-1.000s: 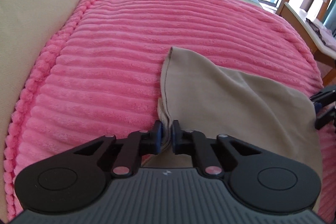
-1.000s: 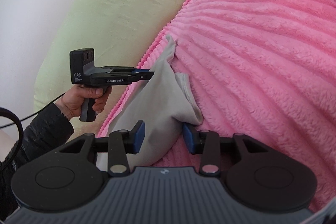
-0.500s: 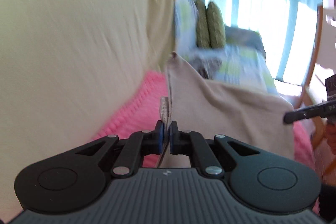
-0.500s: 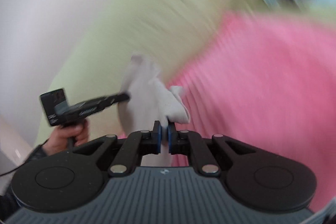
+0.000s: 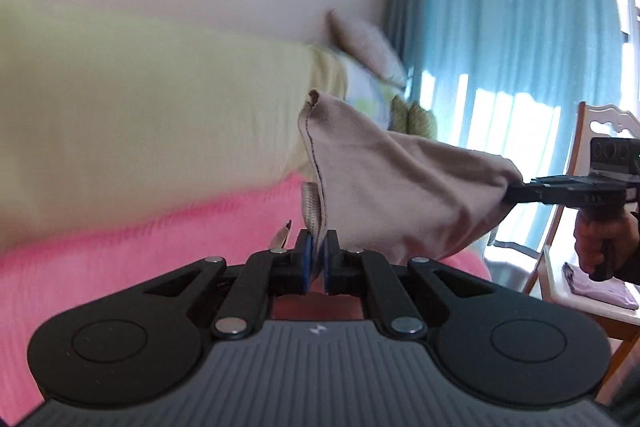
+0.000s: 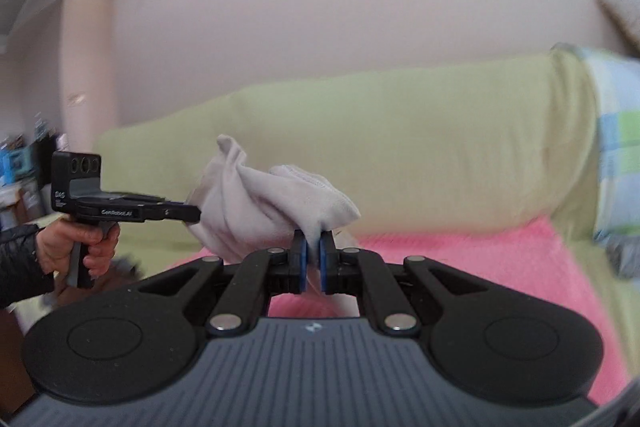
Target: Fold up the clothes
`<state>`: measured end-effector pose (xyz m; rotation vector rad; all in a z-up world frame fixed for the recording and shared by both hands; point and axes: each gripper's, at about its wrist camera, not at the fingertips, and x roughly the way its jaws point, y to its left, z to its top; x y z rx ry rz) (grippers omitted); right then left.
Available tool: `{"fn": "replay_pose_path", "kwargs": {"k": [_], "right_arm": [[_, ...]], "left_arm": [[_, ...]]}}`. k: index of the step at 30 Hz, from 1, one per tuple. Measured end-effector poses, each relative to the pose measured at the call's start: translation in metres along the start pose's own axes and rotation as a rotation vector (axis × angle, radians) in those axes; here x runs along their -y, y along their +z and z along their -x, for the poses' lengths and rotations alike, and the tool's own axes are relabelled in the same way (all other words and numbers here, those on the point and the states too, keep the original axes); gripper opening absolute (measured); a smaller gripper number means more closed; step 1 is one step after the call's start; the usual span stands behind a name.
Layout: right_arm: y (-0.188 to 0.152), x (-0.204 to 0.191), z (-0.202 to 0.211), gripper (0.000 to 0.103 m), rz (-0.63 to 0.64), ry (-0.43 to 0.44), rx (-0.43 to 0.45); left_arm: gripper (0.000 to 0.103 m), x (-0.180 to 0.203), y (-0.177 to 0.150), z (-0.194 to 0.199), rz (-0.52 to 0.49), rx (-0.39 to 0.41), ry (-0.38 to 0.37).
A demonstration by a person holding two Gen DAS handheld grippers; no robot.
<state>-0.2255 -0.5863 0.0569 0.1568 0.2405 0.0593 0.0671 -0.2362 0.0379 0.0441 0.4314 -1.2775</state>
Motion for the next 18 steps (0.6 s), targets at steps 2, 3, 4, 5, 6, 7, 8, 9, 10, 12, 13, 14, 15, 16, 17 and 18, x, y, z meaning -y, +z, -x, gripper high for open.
{"fn": "replay_pose_path", "kwargs": {"k": [2,3,4,5,6,7,8,9,10,12,13,14,15,16,17,18], "right_arm": [[-0.042,-0.038,-0.004,0.005,0.010,0.091,-0.109],[-0.055,-0.049,-0.007,0.005,0.010,0.118,-0.145],[-0.065,-0.057,-0.008,0.005,0.007,0.134,-0.173],[-0.084,-0.069,-0.016,0.005,-0.001,0.167,-0.226],[-0.096,-0.075,-0.021,0.005,-0.005,0.185,-0.259],[-0.105,-0.078,-0.027,0.005,-0.014,0.194,-0.290],[-0.110,-0.079,-0.030,0.005,-0.021,0.198,-0.307],[-0.112,-0.077,-0.032,0.005,-0.035,0.200,-0.322],[-0.111,-0.073,-0.034,0.005,-0.048,0.204,-0.330],[-0.101,-0.060,-0.035,0.005,-0.064,0.195,-0.315],[-0.093,-0.050,-0.037,0.005,-0.076,0.184,-0.300],[-0.084,-0.037,-0.043,0.005,-0.101,0.171,-0.283],[-0.074,-0.028,-0.045,0.005,-0.132,0.163,-0.274],[-0.070,-0.023,-0.045,0.005,-0.161,0.157,-0.270],[-0.066,-0.010,-0.051,0.005,-0.213,0.146,-0.256],[-0.064,-0.003,-0.056,0.005,-0.242,0.145,-0.252]], "left_arm": [[0.002,-0.002,-0.027,0.019,0.076,-0.018,0.038],[0.002,-0.006,-0.051,0.034,0.140,-0.036,0.075],[0.002,-0.007,-0.062,0.039,0.157,-0.050,0.094],[0.002,-0.008,-0.069,0.040,0.166,-0.060,0.104],[0.002,-0.008,-0.077,0.042,0.175,-0.071,0.114],[0.002,-0.008,-0.084,0.044,0.184,-0.081,0.123],[0.002,-0.010,-0.084,0.042,0.182,-0.078,0.123],[0.002,-0.011,-0.083,0.040,0.179,-0.075,0.123],[0.003,-0.012,-0.081,0.039,0.181,-0.066,0.115],[0.003,-0.018,-0.073,0.034,0.180,-0.048,0.102],[0.003,-0.021,-0.064,0.024,0.174,-0.041,0.093],[0.003,-0.024,-0.057,0.014,0.163,-0.046,0.089],[0.003,-0.026,-0.049,0.004,0.153,-0.051,0.086],[0.003,-0.028,-0.047,0.001,0.143,-0.053,0.083],[0.003,-0.028,-0.046,-0.002,0.135,-0.052,0.080],[0.003,-0.030,-0.045,-0.008,0.129,-0.057,0.073]]}}
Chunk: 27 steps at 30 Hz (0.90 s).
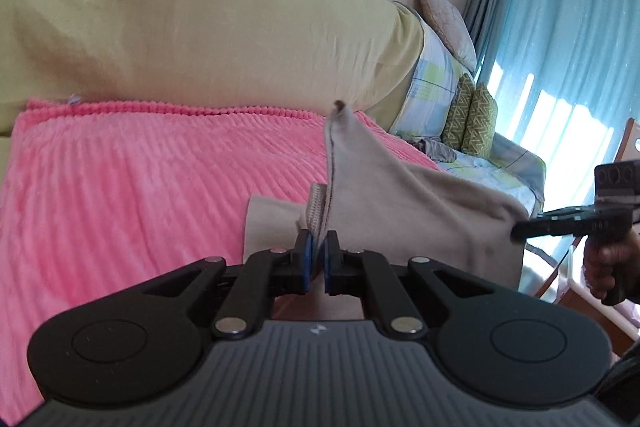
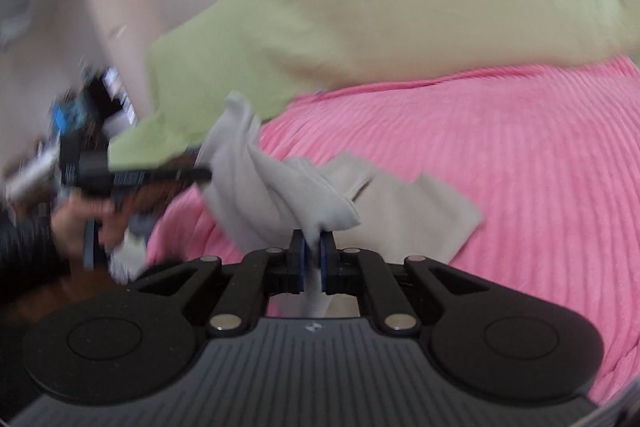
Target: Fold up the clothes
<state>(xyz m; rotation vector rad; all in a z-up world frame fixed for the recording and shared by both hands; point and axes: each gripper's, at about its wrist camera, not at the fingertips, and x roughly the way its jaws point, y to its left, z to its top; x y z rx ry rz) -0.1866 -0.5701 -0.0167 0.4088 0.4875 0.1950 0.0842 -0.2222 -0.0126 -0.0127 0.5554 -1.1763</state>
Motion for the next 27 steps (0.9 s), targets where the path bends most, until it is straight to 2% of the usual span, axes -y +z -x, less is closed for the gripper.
{"fn": "replay_pose_path", "kwargs": {"k": [4,10,13,16,19,22,25,27], "right_arm": [[-0.009,0.010,-0.017,0.005,-0.018,0.026,-0.058],[-0.050,0.015,-0.034,0.006,-0.090,0.108,-0.153],[-0.064,0.016,-0.044,0.010,-0.123,0.129,-0.196],[-0.065,0.016,-0.043,0.021,-0.131,0.161,-0.195],[-0.043,0.020,-0.033,0.023,-0.108,0.143,-0.115],[-0.016,0.028,-0.030,0.024,-0.052,0.067,-0.081],[0.008,0.028,-0.054,0.024,0.014,0.020,-0.086],[0.026,0.017,-0.089,0.024,0.136,-0.025,-0.123]], "left_arm": [[0.003,-0.007,-0.020,-0.002,-0.007,-0.037,0.001],[0.003,-0.018,-0.064,0.026,0.076,-0.037,0.017],[0.003,-0.019,-0.077,0.035,0.094,-0.020,0.024],[0.003,-0.019,-0.080,0.039,0.095,-0.001,0.016],[0.003,-0.018,-0.081,0.040,0.087,0.010,0.006],[0.003,-0.018,-0.081,0.040,0.081,0.020,-0.003],[0.003,-0.017,-0.081,0.039,0.079,0.019,-0.004],[0.003,-0.017,-0.082,0.039,0.080,0.019,-0.006]]}}
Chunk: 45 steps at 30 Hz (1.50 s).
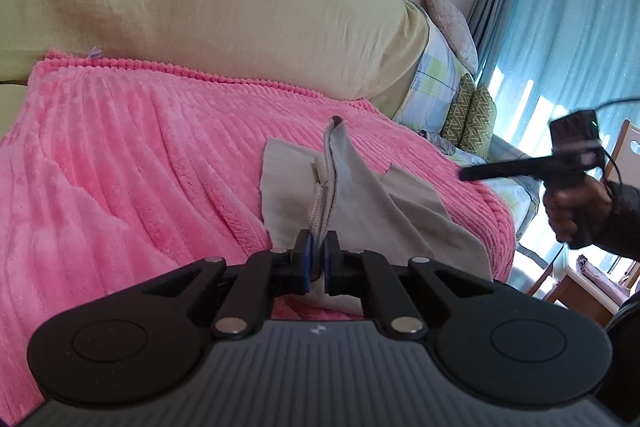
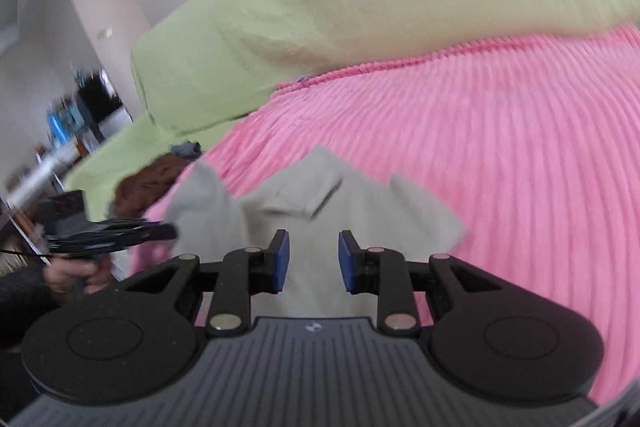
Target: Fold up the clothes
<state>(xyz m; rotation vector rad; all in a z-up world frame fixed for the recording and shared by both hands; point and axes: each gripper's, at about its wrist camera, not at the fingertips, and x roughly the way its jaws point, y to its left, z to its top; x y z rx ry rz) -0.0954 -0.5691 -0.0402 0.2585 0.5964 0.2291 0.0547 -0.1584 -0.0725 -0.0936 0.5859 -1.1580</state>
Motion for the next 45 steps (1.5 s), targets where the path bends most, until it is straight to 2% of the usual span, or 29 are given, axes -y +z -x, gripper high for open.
{"fn": "replay_pose_path", "kwargs": {"k": [2,6,12,13,22,26,30,34,37,41,43,45], "right_arm": [[0.020,-0.012,-0.039,0.023,0.152,-0.014,-0.083],[0.031,-0.022,-0.088,0.023,0.334,-0.041,-0.206],[0.028,-0.046,-0.122,0.022,0.602,-0.057,-0.281],[0.031,-0.050,-0.128,0.022,0.614,-0.042,-0.278],[0.081,-0.054,-0.172,0.024,0.418,0.143,-0.132],[0.095,-0.036,-0.157,0.028,0.300,0.122,-0.070],[0.081,-0.031,-0.145,0.028,0.337,0.053,-0.108],[0.067,-0.041,-0.155,0.029,0.366,0.080,-0.163],[0.067,-0.046,-0.157,0.029,0.371,0.092,-0.160],[0.069,-0.035,-0.113,0.034,0.229,0.093,-0.084],[0.050,-0.021,-0.065,0.039,0.087,0.102,-0.028],[0.026,-0.010,-0.028,0.039,-0.023,0.098,-0.008]], "left_arm": [[0.003,0.000,-0.001,0.001,0.004,0.001,-0.004],[0.003,-0.002,-0.002,0.002,0.015,0.006,-0.012],[0.003,-0.003,-0.002,0.002,0.024,0.006,-0.023],[0.003,-0.003,-0.002,0.002,0.026,0.005,-0.023],[0.003,-0.004,-0.003,0.000,0.034,-0.002,-0.020],[0.003,-0.006,-0.003,0.000,0.041,-0.003,-0.022],[0.003,-0.007,-0.001,0.000,0.047,-0.003,-0.025],[0.003,-0.005,0.000,-0.001,0.044,-0.003,-0.016],[0.003,-0.004,0.001,-0.002,0.045,-0.008,-0.010],[0.003,-0.005,0.002,-0.003,0.051,-0.011,-0.008],[0.003,-0.006,0.002,-0.003,0.058,-0.019,-0.008],[0.003,-0.007,0.003,-0.005,0.064,-0.027,-0.006]]}}
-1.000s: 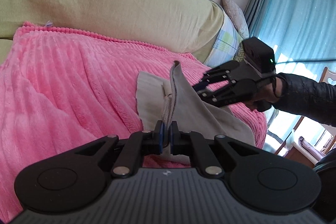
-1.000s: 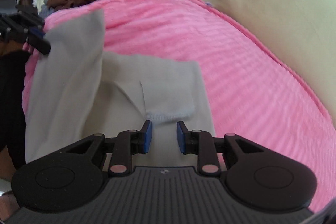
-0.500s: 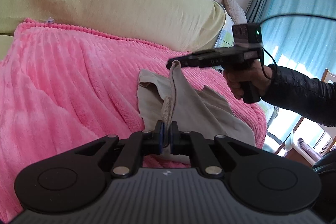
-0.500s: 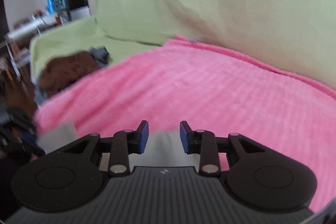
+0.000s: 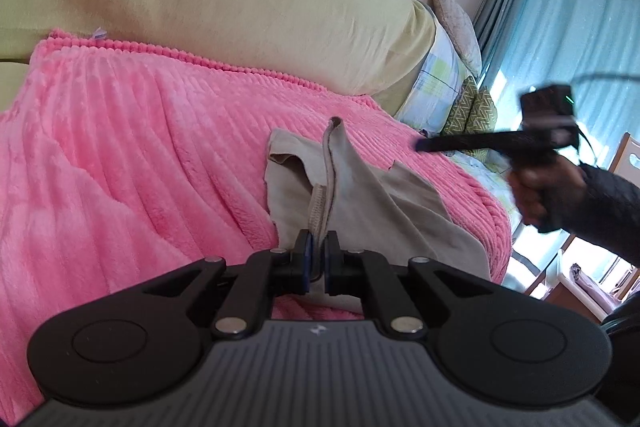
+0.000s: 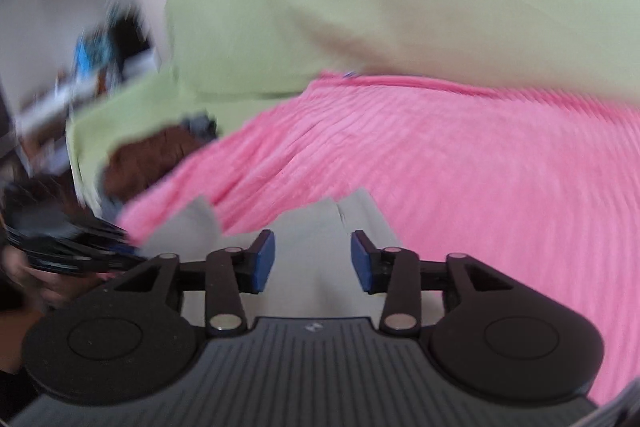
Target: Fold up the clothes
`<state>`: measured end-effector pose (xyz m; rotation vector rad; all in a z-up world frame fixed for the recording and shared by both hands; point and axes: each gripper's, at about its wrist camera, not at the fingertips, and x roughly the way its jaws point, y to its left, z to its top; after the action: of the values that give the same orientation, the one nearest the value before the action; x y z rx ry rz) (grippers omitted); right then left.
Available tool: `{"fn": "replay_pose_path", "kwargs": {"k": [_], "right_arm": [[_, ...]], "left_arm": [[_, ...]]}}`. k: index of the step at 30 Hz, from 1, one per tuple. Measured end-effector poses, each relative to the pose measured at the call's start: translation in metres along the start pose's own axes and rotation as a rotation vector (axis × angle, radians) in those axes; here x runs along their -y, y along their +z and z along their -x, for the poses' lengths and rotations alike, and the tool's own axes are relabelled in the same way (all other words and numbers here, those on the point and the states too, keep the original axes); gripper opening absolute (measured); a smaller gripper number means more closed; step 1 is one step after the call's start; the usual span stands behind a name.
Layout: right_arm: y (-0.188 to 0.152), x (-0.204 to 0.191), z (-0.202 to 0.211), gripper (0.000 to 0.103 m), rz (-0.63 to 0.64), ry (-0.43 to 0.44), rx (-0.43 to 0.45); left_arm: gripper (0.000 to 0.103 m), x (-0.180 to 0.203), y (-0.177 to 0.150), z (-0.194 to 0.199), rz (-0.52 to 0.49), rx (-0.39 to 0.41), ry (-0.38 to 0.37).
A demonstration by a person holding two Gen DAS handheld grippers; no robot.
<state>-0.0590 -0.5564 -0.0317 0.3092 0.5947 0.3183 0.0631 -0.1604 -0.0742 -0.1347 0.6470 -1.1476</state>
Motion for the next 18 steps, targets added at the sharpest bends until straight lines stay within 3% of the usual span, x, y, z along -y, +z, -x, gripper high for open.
{"fn": "replay_pose_path", "kwargs": {"k": [5,8,18], "right_arm": [[-0.070,0.011,0.057,0.039,-0.251,-0.019,0.027],[-0.103,0.016,0.063,0.040,-0.386,0.020,0.052],[-0.145,0.028,0.033,0.039,-0.494,0.141,0.064]], "left_arm": [[0.003,0.001,0.004,-0.003,0.005,-0.023,0.010],[0.003,0.001,0.007,-0.005,0.008,-0.038,0.018],[0.003,0.001,0.010,-0.008,0.021,-0.060,0.030]]}}
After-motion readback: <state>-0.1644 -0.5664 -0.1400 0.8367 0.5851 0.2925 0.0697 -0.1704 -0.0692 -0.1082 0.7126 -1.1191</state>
